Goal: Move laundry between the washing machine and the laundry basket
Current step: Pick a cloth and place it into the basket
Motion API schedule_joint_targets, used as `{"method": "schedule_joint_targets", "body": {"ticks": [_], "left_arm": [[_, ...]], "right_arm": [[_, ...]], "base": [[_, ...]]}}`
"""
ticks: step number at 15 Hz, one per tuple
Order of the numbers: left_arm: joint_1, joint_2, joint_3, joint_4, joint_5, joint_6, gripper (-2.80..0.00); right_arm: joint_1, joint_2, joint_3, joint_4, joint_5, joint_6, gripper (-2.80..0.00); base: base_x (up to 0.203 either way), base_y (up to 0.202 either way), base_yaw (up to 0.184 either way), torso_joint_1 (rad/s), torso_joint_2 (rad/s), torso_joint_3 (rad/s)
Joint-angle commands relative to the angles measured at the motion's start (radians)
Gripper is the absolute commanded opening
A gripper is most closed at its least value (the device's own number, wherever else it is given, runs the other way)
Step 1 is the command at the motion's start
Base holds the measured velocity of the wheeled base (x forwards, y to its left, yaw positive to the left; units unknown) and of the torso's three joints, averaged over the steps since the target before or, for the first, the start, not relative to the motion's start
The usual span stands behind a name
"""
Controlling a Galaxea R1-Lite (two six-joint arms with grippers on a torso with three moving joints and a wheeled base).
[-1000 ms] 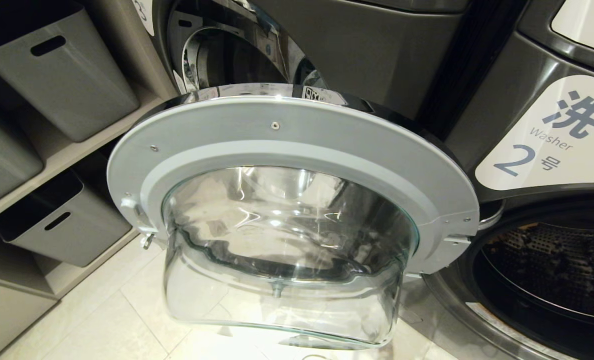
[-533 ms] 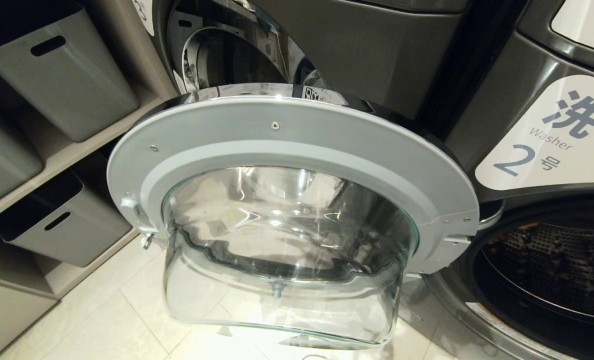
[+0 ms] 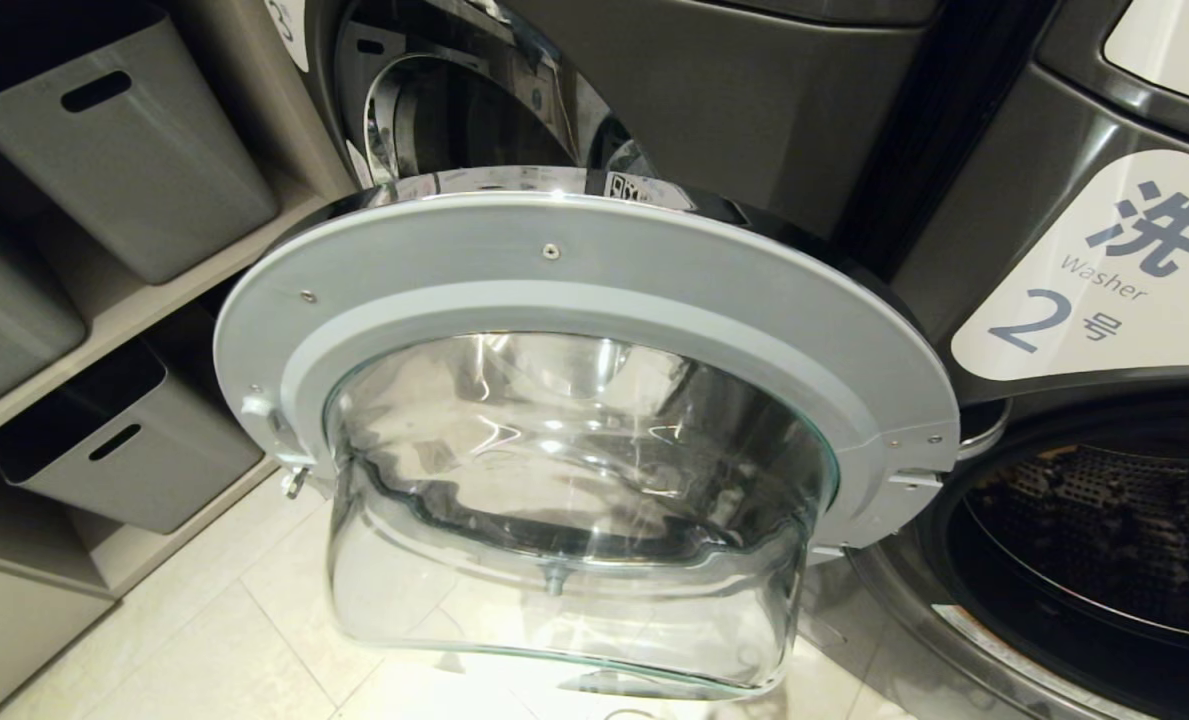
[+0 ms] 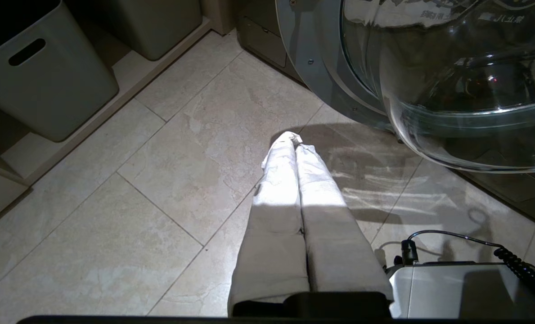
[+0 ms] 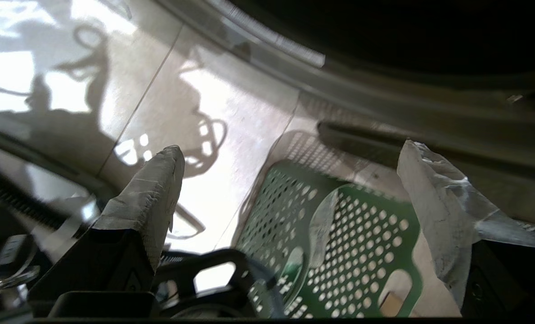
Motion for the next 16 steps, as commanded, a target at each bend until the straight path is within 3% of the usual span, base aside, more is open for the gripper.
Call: {"method": "schedule_joint_targets", "body": {"ticks": [1, 4, 7, 10, 16], "left_arm": [[0.0, 0.001, 0.0, 0.0, 0.0, 0.0, -2.8], [0.0, 0.001, 0.0, 0.0, 0.0, 0.0, -2.8], [0.0, 0.001, 0.0, 0.0, 0.0, 0.0, -2.8], [0.0, 0.001, 0.0, 0.0, 0.0, 0.0, -2.8], [0.0, 0.001, 0.0, 0.0, 0.0, 0.0, -2.8]], "right_arm": [[0.002, 0.033, 0.008, -0.049, 0.002, -0.002, 0.0], [0.073, 0.126, 0.007, -0.159, -0.035, 0.067, 0.0], [0.21, 0.244, 0.012, -0.254, -0.141, 0.137, 0.0], [0.345, 0.38, 0.026, -0.354, -0.24, 0.155, 0.0], [0.435, 0.562, 0.045, -0.544, -0.301, 0.156, 0.0]], "base": [[0.0, 0.0, 0.0, 0.0, 0.0, 0.0], [0.0, 0.0, 0.0, 0.0, 0.0, 0.0], [0.0, 0.0, 0.0, 0.0, 0.0, 0.0], [0.0, 0.0, 0.0, 0.0, 0.0, 0.0], [0.0, 0.0, 0.0, 0.0, 0.0, 0.0]]}}
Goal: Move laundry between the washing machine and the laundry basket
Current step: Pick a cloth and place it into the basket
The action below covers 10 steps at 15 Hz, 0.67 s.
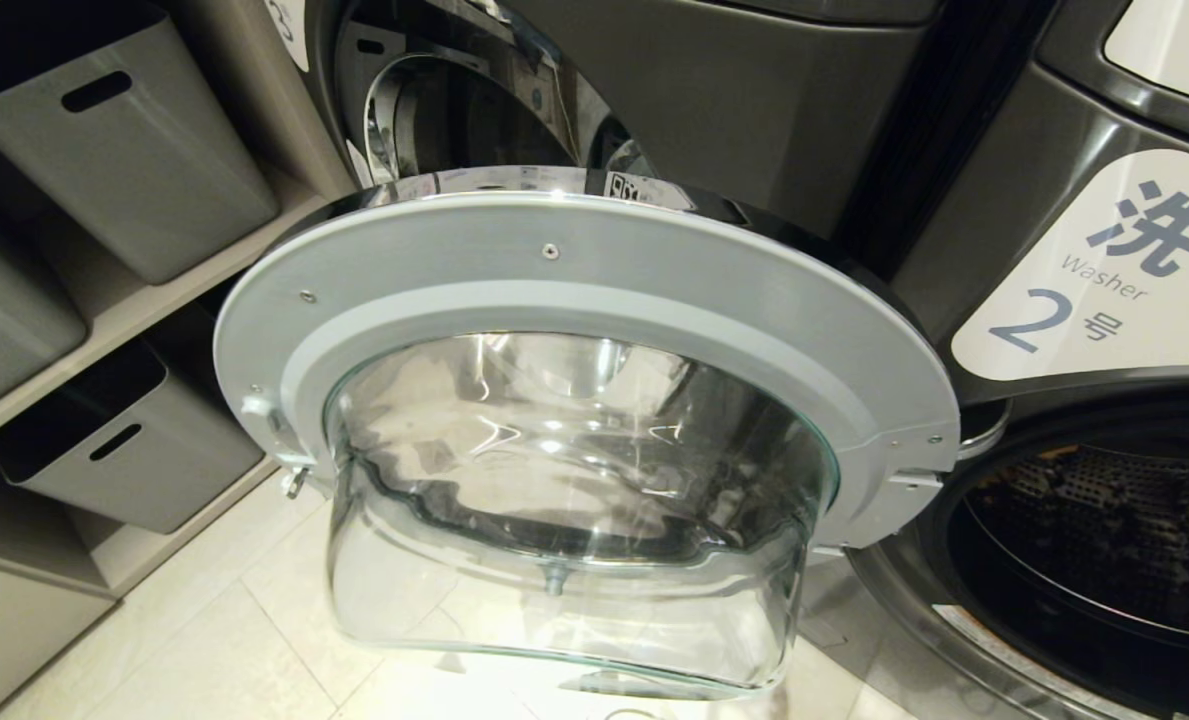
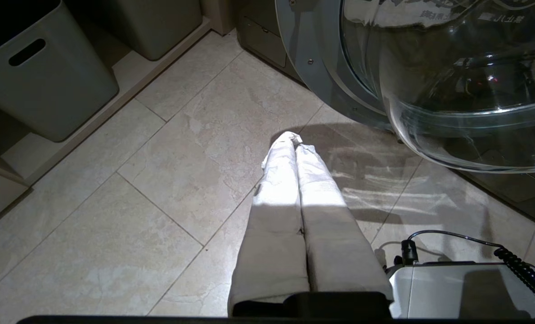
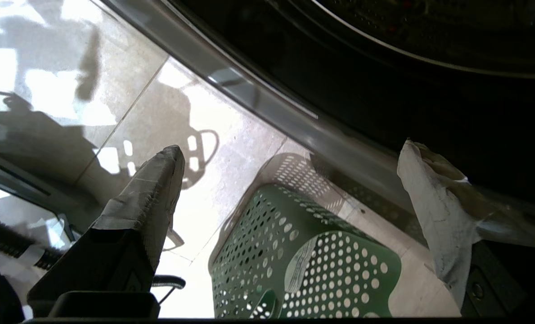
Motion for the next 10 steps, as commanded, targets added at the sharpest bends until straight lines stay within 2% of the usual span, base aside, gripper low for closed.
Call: {"method": "schedule_joint_targets", "body": {"ticks": [1, 5, 7, 10], "left_arm": [[0.0, 0.001, 0.0, 0.0, 0.0, 0.0, -2.8], [0.0, 0.001, 0.0, 0.0, 0.0, 0.0, -2.8], [0.0, 0.001, 0.0, 0.0, 0.0, 0.0, -2.8], [0.0, 0.001, 0.0, 0.0, 0.0, 0.0, -2.8]], "right_arm": [[0.017, 0.055, 0.003, -0.014, -0.004, 0.0, 0.0], [0.048, -0.047, 0.01, -0.01, 0.005, 0.012, 0.0], [0.144, -0.135, 0.014, -0.01, 0.013, 0.078, 0.0], [0.345, -0.248, 0.018, -0.01, 0.012, 0.168, 0.0]], "base": [[0.0, 0.0, 0.0, 0.0, 0.0, 0.0], [0.0, 0.0, 0.0, 0.0, 0.0, 0.0], [0.0, 0.0, 0.0, 0.0, 0.0, 0.0], [0.0, 0.0, 0.0, 0.0, 0.0, 0.0]]}}
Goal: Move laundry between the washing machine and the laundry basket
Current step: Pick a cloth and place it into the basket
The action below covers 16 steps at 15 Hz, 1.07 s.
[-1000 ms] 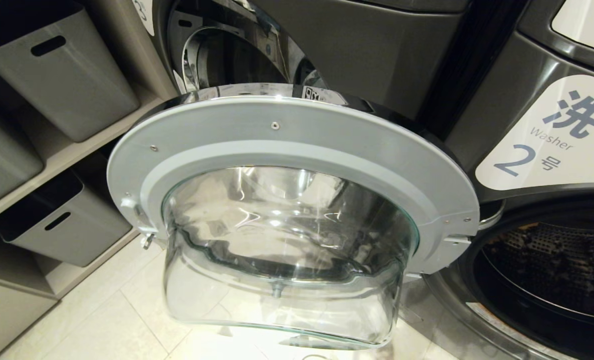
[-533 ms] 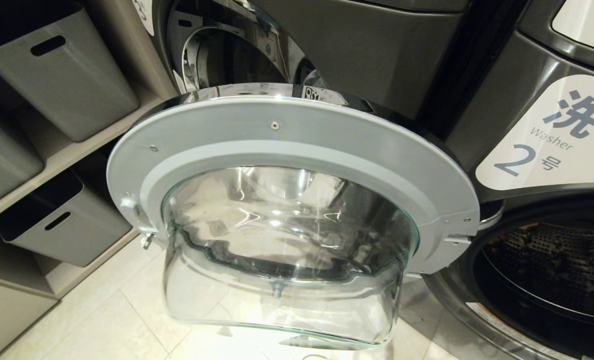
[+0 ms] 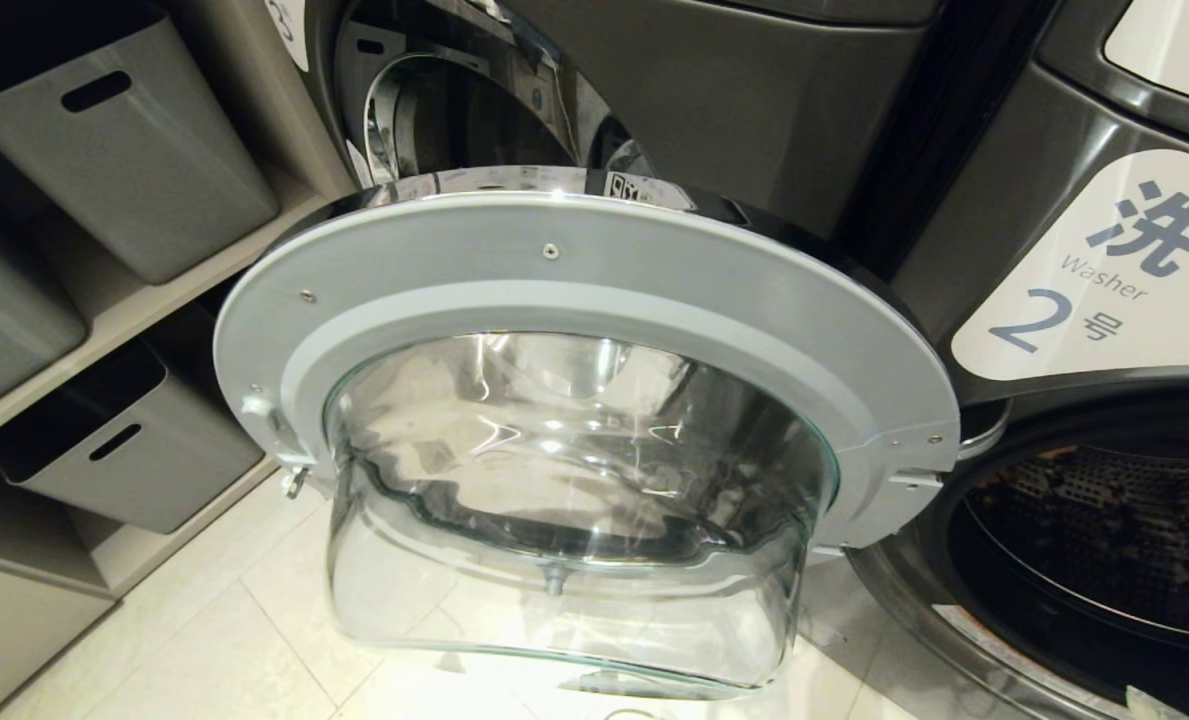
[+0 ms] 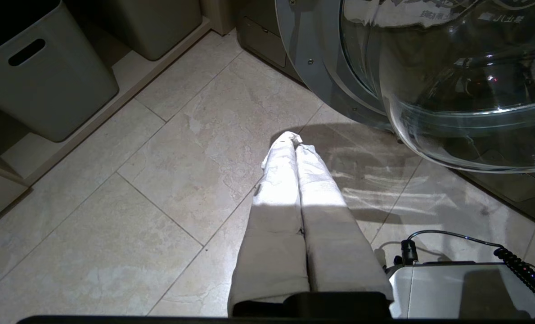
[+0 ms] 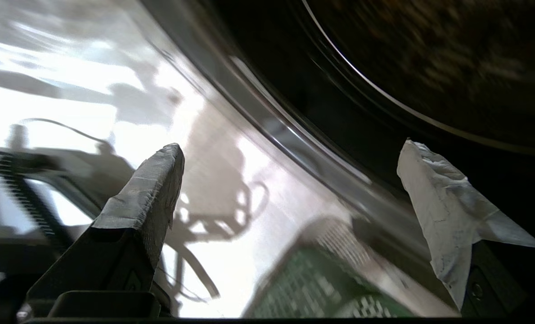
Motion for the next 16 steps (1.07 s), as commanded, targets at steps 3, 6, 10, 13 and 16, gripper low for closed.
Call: {"method": "schedule_joint_targets", "body": {"ticks": [3, 6, 10, 13, 16], "left_arm": [[0.0, 0.001, 0.0, 0.0, 0.0, 0.0, -2.8], [0.0, 0.001, 0.0, 0.0, 0.0, 0.0, -2.8], [0.0, 0.001, 0.0, 0.0, 0.0, 0.0, -2.8], [0.0, 0.001, 0.0, 0.0, 0.0, 0.0, -2.8], [0.0, 0.001, 0.0, 0.0, 0.0, 0.0, -2.8]], "right_arm": [[0.275, -0.128, 0.01, -0.004, -0.029, 0.056, 0.0], [0.455, -0.175, 0.012, -0.006, -0.054, 0.078, 0.0], [0.515, -0.321, 0.041, 0.0, -0.097, 0.09, 0.0], [0.409, -0.433, 0.107, 0.015, -0.058, 0.107, 0.0], [0.26, -0.548, 0.14, 0.018, 0.012, 0.151, 0.0]], "base": [[0.0, 0.0, 0.0, 0.0, 0.0, 0.0], [0.0, 0.0, 0.0, 0.0, 0.0, 0.0], [0.0, 0.0, 0.0, 0.0, 0.0, 0.0], [0.0, 0.0, 0.0, 0.0, 0.0, 0.0], [0.0, 0.0, 0.0, 0.0, 0.0, 0.0]]}}
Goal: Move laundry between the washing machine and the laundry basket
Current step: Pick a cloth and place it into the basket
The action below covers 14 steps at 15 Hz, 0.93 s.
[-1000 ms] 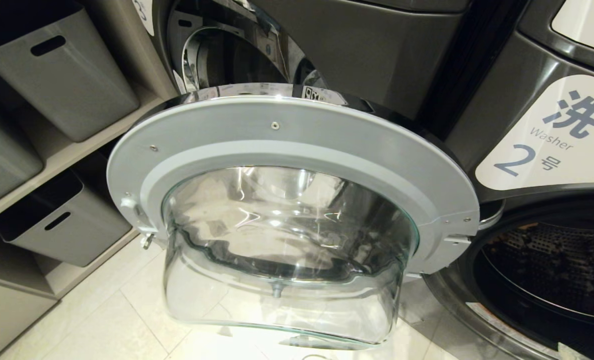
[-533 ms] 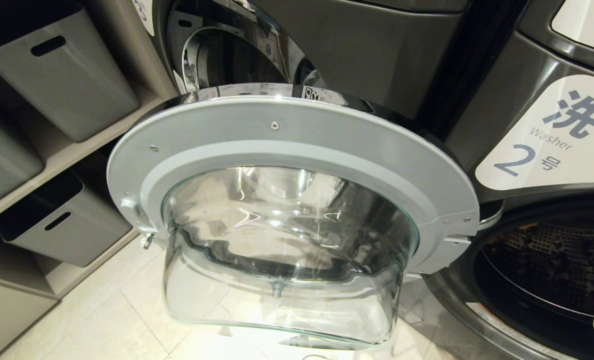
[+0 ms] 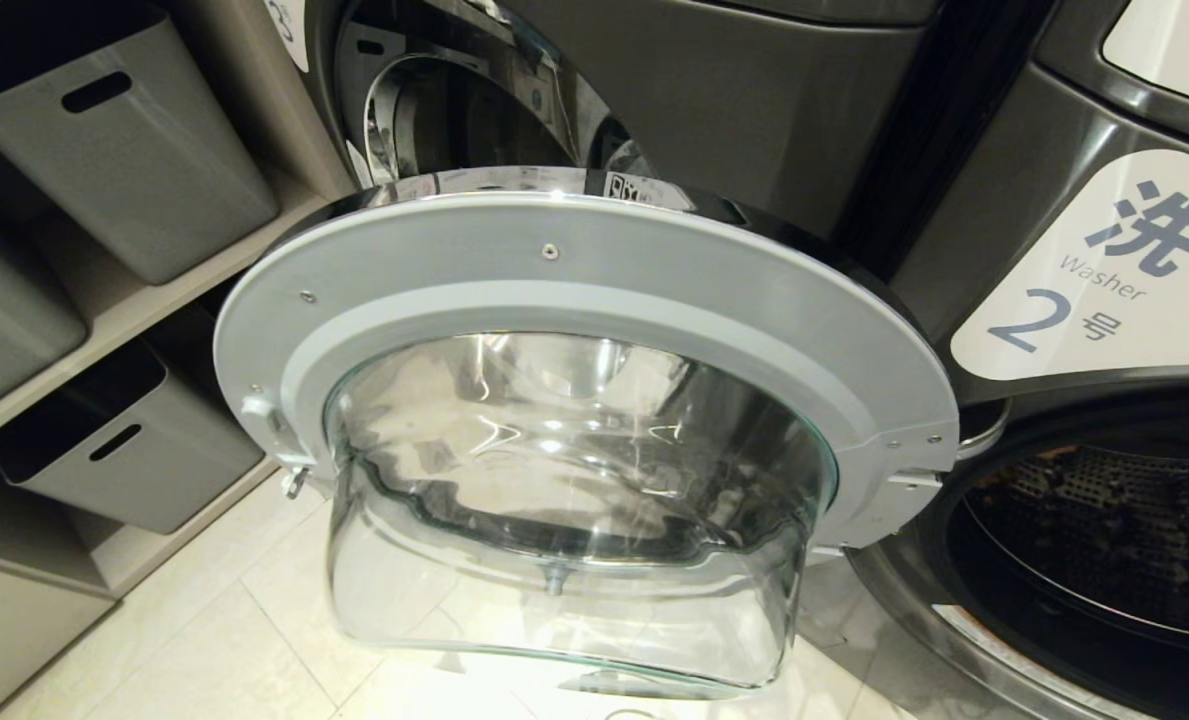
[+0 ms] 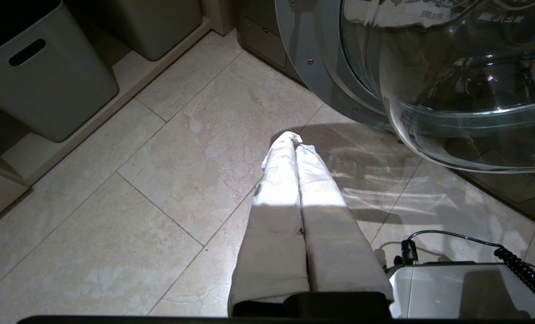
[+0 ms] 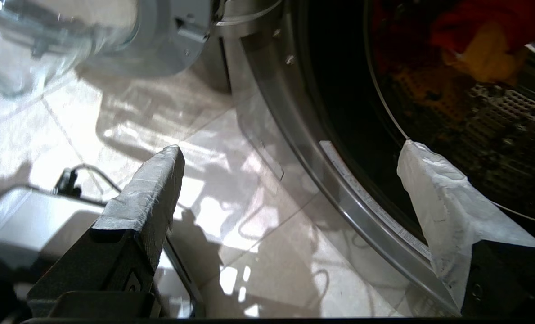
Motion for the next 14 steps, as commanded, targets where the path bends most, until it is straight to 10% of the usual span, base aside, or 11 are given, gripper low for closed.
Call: {"method": "schedule_joint_targets", "body": {"ticks": [1, 14], "left_arm": [[0.0, 0.001, 0.0, 0.0, 0.0, 0.0, -2.8], [0.0, 0.001, 0.0, 0.0, 0.0, 0.0, -2.8]], "right_arm": [[-0.079, -0.14, 0.028, 0.0, 0.02, 0.018, 0.0], [-0.108, -0.377, 0.066, 0.141, -0.006, 0.068, 0.0]], "base": [[0.0, 0.0, 0.0, 0.0, 0.0, 0.0], [0.0, 0.0, 0.0, 0.0, 0.0, 0.0]]}}
